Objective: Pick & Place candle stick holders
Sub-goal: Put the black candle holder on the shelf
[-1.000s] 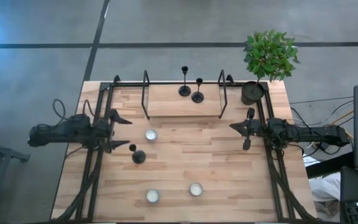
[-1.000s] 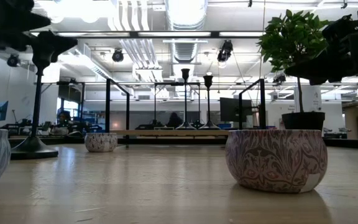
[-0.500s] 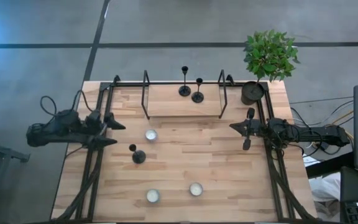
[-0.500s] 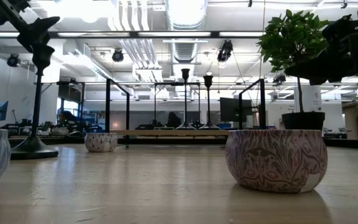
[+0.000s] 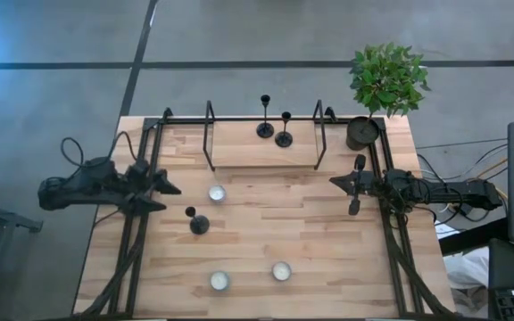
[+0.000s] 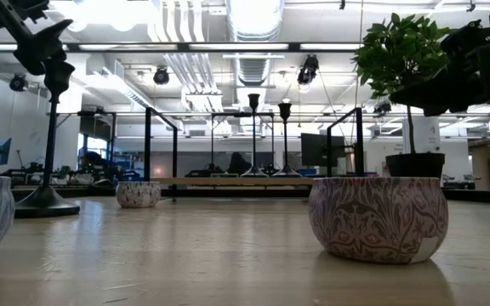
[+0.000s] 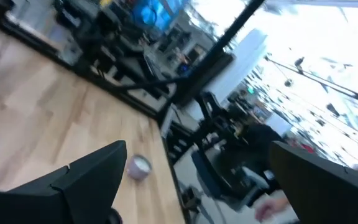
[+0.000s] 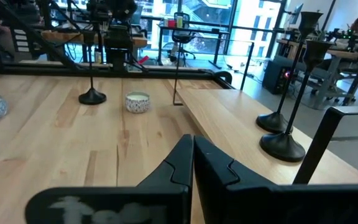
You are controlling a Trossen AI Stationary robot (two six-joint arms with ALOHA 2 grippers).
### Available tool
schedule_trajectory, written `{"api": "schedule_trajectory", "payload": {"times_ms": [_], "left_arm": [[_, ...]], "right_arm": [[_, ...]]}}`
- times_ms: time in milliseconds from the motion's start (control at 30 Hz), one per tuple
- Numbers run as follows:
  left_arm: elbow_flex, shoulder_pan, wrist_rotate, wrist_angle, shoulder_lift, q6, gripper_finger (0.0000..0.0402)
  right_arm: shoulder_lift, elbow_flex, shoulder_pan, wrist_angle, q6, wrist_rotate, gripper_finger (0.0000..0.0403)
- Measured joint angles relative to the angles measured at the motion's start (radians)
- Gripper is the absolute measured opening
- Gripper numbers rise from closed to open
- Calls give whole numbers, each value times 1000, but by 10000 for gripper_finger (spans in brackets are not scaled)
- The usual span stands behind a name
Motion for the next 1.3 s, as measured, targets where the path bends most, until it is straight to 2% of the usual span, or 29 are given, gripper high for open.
{"api": "schedule_trajectory", "payload": {"times_ms": [233, 433, 533, 700, 900, 1000, 1167, 1300], "left_arm": [[54, 0, 0, -228, 3, 34, 393], [97, 1, -77, -337, 4, 64, 333], [98, 1, -80, -414, 14, 46, 301], [75, 1, -50, -588, 56, 68, 285], [16, 0, -15, -541, 103, 233, 285], [-21, 0, 57, -474, 120, 261, 285], [-76, 0, 52, -390, 148, 206, 285], [-113, 0, -5, -314, 163, 176, 285]], "right_arm": [[0, 0, 0, 0, 0, 0, 8], [0, 0, 0, 0, 0, 0, 8], [0, 0, 0, 0, 0, 0, 8], [0, 0, 0, 0, 0, 0, 8], [0, 0, 0, 0, 0, 0, 8], [0, 0, 0, 0, 0, 0, 8], [0, 0, 0, 0, 0, 0, 8], [0, 0, 0, 0, 0, 0, 8]]}}
